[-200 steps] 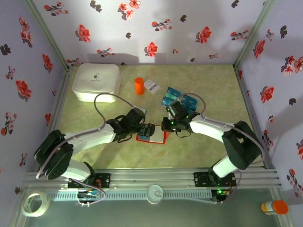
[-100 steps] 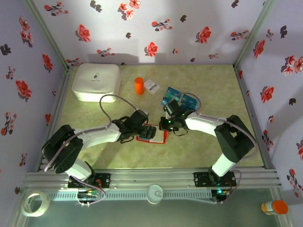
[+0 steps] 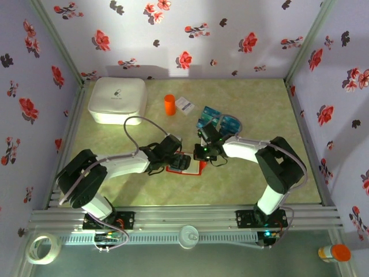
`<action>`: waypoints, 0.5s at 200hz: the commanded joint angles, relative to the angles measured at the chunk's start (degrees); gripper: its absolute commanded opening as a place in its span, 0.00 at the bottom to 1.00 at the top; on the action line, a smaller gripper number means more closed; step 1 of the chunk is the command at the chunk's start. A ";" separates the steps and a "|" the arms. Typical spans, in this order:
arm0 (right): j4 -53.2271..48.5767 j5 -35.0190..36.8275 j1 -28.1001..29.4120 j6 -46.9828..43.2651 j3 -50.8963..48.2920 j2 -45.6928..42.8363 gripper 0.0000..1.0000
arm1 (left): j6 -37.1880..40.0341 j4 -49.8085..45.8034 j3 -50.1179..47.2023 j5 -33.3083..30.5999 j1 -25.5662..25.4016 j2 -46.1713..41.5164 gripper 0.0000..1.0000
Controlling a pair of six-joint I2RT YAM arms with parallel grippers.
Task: Put the credit cards into the card holder
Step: Flip over the card slot on the card holder.
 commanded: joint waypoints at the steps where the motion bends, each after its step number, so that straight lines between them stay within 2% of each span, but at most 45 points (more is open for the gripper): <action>1: -0.30 -0.51 0.93 -0.44 1.25 1.97 0.02 | 0.13 1.21 -1.28 -0.14 -0.39 0.82 1.00; 100: 2.59 -1.80 2.04 1.99 1.00 3.20 0.01 | -0.13 3.18 -3.45 -0.15 -0.40 2.52 1.00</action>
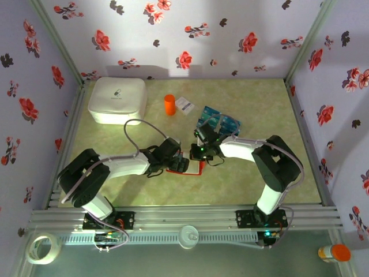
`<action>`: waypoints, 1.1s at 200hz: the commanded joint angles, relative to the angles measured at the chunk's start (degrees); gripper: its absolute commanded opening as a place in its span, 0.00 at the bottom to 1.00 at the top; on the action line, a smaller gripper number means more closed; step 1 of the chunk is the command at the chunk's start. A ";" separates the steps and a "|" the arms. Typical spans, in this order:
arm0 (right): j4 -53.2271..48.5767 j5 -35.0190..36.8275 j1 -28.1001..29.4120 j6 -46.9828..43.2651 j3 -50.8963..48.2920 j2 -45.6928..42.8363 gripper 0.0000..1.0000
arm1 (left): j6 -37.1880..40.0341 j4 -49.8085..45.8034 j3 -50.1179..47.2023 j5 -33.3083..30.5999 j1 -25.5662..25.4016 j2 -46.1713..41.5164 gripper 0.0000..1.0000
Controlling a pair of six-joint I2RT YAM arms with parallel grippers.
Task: Put the credit cards into the card holder
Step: Flip over the card slot on the card holder.
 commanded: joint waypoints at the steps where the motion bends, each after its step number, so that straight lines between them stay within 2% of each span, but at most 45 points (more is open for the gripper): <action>1: 0.27 -0.61 0.51 1.26 -0.04 1.42 0.01 | -0.13 1.10 -0.95 -0.19 -0.40 1.52 1.00; 99: 1.71 -0.89 0.66 2.32 -1.03 1.50 0.01 | -1.53 4.68 -3.64 0.47 -0.37 -4.63 1.00; 220: 2.41 -1.37 0.77 3.03 -1.03 1.35 0.01 | -1.04 6.31 -4.37 1.16 -0.49 0.59 0.98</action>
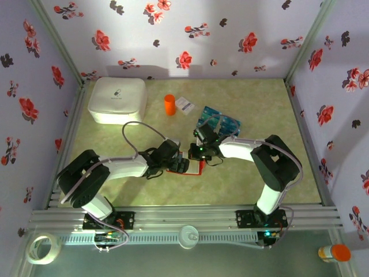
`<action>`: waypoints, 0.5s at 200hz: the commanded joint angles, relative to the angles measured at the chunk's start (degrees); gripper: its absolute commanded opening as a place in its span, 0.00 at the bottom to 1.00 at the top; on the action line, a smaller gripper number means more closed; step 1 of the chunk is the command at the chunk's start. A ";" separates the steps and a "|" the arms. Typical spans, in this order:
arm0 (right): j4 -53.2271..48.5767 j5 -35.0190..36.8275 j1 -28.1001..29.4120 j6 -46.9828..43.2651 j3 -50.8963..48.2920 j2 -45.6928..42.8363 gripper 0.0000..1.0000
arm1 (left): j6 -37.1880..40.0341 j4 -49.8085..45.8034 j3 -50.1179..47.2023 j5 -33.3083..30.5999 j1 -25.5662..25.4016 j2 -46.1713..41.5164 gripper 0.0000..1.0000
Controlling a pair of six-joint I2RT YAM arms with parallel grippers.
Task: Put the credit cards into the card holder
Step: Flip over the card slot on the card holder.
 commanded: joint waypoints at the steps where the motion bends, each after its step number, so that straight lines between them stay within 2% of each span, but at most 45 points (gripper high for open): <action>1: 0.01 -0.85 0.47 0.88 -0.80 0.80 0.01 | -0.37 0.89 -1.26 0.48 -0.46 1.42 0.98; 28: -0.99 -0.87 0.40 0.53 -0.05 0.22 0.05 | -0.34 1.51 -1.84 1.06 -0.51 1.96 0.93; 67: -3.44 -0.01 -0.66 -0.18 0.37 -3.50 0.25 | -0.60 2.62 -2.58 1.96 -0.49 2.27 0.85; 100: -4.03 0.95 -1.29 0.31 -0.42 -6.20 0.37 | -0.69 3.09 -2.74 2.38 -0.46 2.27 0.83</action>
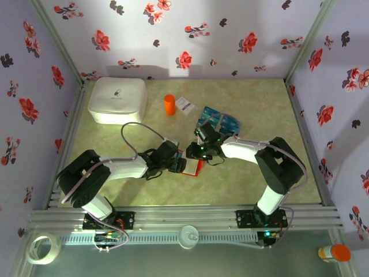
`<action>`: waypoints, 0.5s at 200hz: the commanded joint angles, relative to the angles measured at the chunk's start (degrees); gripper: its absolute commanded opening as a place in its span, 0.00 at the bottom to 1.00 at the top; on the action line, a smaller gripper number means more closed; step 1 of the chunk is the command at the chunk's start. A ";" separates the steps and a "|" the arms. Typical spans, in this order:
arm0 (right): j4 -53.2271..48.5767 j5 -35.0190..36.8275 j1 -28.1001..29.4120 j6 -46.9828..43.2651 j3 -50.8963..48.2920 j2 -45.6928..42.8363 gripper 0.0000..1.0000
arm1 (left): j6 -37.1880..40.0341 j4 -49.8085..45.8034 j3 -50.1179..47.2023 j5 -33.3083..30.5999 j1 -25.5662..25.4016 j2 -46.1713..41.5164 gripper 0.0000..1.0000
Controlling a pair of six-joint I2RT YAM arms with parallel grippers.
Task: Put the credit cards into the card holder
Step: Flip over the card slot on the card holder.
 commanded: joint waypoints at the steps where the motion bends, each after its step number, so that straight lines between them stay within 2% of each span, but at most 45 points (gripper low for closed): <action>1: -1.93 1.05 -0.61 0.18 -0.43 -2.77 0.37 | -0.76 1.10 -1.44 3.94 -0.51 2.16 0.83; 100: 5.46 -1.80 -0.57 4.96 -3.81 0.91 0.46 | -0.88 1.57 -1.76 4.01 -0.53 1.75 0.78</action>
